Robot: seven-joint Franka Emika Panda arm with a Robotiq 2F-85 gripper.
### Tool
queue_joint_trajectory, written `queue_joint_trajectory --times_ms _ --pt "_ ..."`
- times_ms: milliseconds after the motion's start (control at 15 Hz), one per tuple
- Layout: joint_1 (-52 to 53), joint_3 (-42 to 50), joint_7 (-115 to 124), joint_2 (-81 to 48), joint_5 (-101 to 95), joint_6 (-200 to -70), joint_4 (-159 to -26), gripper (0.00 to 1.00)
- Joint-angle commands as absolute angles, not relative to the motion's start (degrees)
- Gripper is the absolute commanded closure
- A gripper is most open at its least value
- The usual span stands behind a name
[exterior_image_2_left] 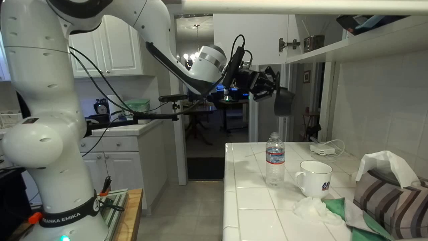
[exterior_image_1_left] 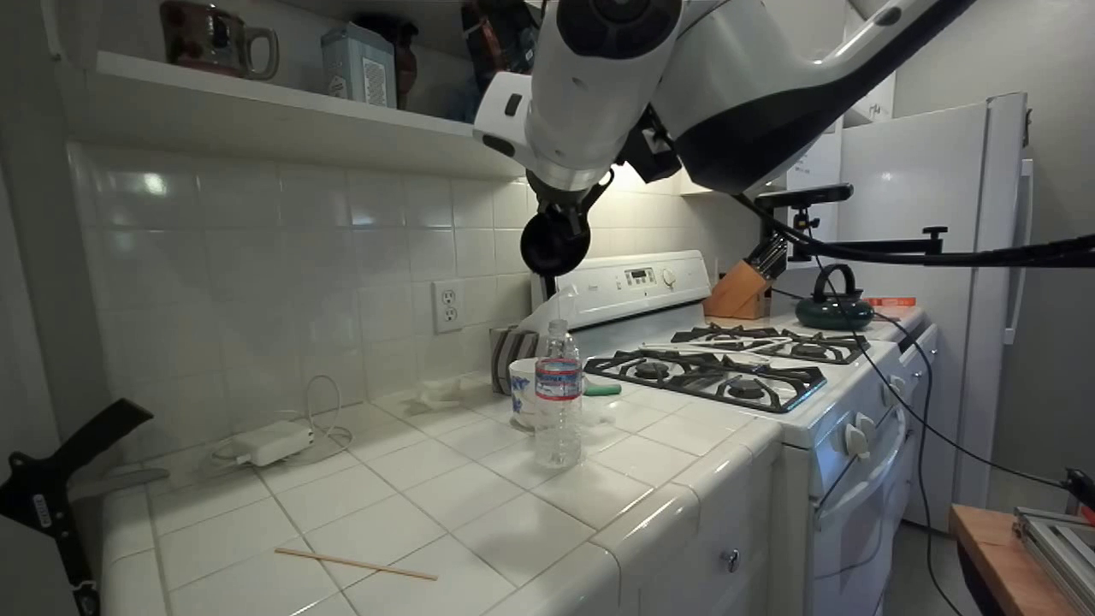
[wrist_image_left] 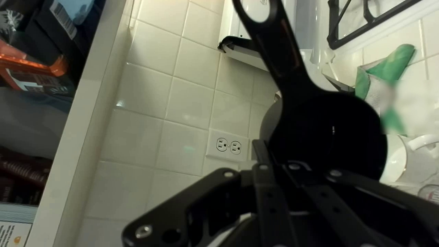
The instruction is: Pour the contents in the black pot inside the water bottle
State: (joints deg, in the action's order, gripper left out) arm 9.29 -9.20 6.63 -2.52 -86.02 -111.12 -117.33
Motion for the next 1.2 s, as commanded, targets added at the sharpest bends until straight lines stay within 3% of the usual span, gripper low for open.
queue_joint_trajectory --times_ms 0,1133 --pt "9.9 -9.8 8.2 -1.5 -89.3 -109.5 -119.0 0.99" --pt "11.2 -11.1 8.2 -1.9 -93.3 -104.9 -119.5 0.99"
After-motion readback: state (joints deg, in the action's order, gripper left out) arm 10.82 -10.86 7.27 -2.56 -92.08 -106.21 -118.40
